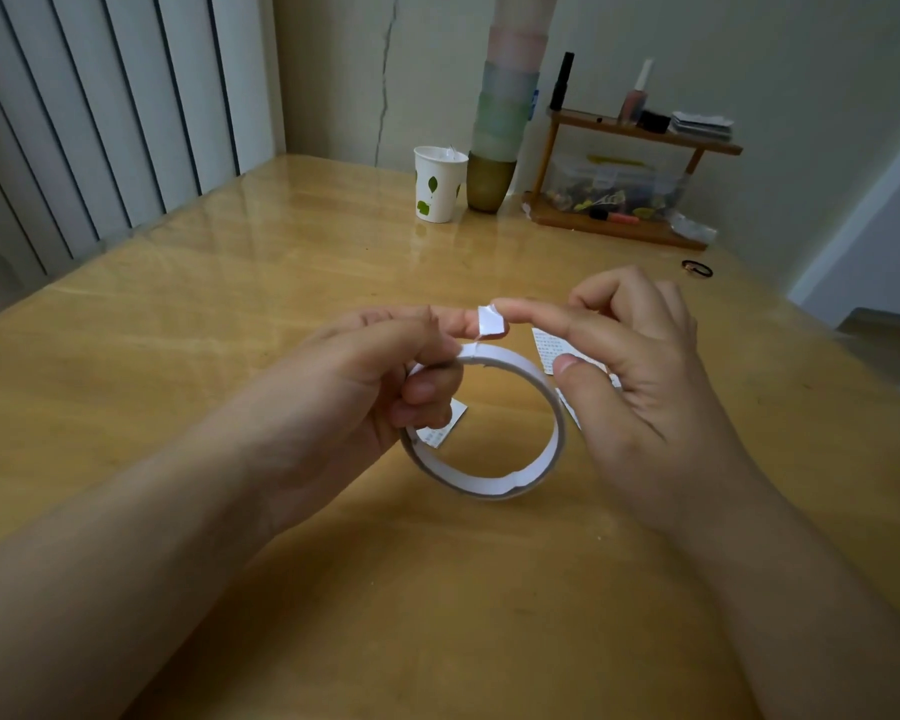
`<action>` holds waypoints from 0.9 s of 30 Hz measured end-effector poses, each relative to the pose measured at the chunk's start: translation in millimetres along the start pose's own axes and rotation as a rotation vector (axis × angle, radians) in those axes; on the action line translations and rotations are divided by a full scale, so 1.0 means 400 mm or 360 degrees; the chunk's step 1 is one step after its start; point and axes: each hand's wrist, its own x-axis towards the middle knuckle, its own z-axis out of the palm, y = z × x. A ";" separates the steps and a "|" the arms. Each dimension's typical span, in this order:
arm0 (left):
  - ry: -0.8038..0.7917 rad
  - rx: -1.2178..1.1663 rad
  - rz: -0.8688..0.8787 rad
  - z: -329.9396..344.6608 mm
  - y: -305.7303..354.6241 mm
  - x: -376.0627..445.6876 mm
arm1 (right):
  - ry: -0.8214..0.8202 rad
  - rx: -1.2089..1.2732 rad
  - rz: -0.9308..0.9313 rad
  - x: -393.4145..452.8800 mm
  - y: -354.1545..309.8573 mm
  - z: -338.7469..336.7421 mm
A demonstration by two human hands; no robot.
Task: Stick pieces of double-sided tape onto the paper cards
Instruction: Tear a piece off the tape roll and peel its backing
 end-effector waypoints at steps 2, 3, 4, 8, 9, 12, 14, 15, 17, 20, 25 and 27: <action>0.0017 -0.0004 0.0006 0.002 0.000 -0.001 | 0.0001 -0.0016 -0.0001 0.001 -0.003 -0.001; 0.0017 0.0003 0.0004 0.006 0.002 -0.001 | 0.0004 -0.0029 0.0004 0.001 -0.003 -0.002; 0.0019 0.0015 0.0005 0.008 0.002 -0.001 | 0.0002 -0.0052 0.0017 0.001 -0.002 -0.003; 0.0111 -0.0092 0.0037 0.003 0.007 0.004 | -0.0100 -0.0251 0.0097 -0.002 0.017 0.006; 0.0120 -0.0121 0.0045 -0.002 0.008 0.006 | -0.0114 -0.0268 0.0116 -0.003 0.020 0.008; 0.0089 -0.0091 0.0046 -0.017 0.005 0.007 | 0.0011 -0.0246 0.0112 0.001 0.013 0.007; 0.0033 0.0003 0.0052 -0.015 0.004 0.006 | 0.0154 -0.0198 0.0056 0.007 -0.001 0.000; 0.0004 0.0032 0.0066 -0.013 0.003 0.007 | 0.0223 -0.0170 0.0005 0.009 -0.006 -0.005; -0.0058 0.0042 0.0077 -0.010 0.002 0.012 | 0.0318 -0.0139 -0.0096 0.010 -0.014 -0.014; -0.0098 0.0050 0.0050 -0.006 0.006 0.015 | 0.0354 -0.0170 -0.0182 0.010 -0.020 -0.021; -0.0141 0.0045 0.0025 0.003 0.002 0.015 | 0.0380 -0.0219 -0.0200 0.011 -0.021 -0.020; -0.0173 0.0036 0.0015 0.006 0.000 0.016 | 0.0379 -0.0235 -0.0206 0.010 -0.022 -0.017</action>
